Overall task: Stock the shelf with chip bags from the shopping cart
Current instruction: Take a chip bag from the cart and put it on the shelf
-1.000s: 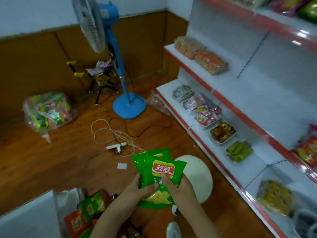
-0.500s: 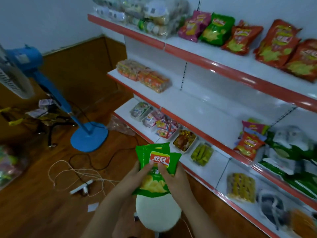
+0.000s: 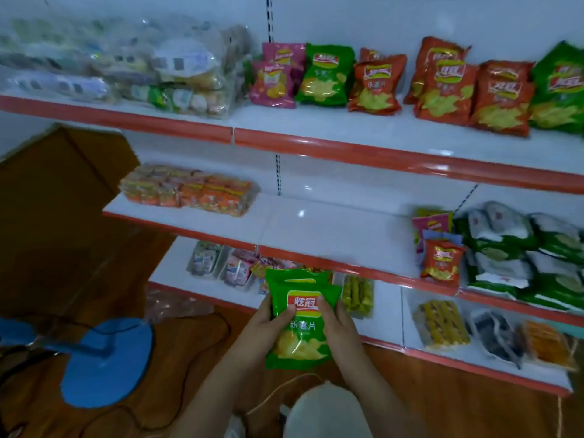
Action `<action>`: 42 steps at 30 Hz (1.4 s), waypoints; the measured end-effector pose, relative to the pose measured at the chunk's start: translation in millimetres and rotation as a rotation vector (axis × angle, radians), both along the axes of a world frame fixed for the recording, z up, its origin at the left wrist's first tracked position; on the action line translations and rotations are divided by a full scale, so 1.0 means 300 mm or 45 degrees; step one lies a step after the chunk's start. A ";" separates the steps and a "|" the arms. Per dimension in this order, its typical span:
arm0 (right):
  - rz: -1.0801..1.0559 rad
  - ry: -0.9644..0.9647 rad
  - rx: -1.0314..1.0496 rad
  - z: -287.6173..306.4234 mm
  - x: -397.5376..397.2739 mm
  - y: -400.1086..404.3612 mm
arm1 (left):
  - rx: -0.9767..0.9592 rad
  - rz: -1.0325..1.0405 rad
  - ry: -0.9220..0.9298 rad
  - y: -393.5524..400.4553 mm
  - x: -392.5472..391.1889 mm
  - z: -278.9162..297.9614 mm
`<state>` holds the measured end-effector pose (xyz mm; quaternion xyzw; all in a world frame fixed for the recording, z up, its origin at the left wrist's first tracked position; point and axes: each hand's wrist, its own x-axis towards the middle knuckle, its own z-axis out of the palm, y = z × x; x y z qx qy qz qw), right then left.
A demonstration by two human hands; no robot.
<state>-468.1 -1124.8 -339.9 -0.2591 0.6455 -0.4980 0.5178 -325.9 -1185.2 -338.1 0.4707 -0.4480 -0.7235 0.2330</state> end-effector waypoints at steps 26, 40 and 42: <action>-0.583 0.420 0.175 -0.231 -0.239 -0.531 | -0.397 -0.622 -0.242 -0.709 -0.446 -0.229; -0.838 0.712 0.148 -0.675 -0.880 -0.747 | -0.480 -0.853 -0.171 -0.962 -1.153 -0.704; -0.901 0.731 0.171 -0.738 -0.949 -0.780 | -0.505 -0.830 -0.123 -0.994 -1.238 -0.776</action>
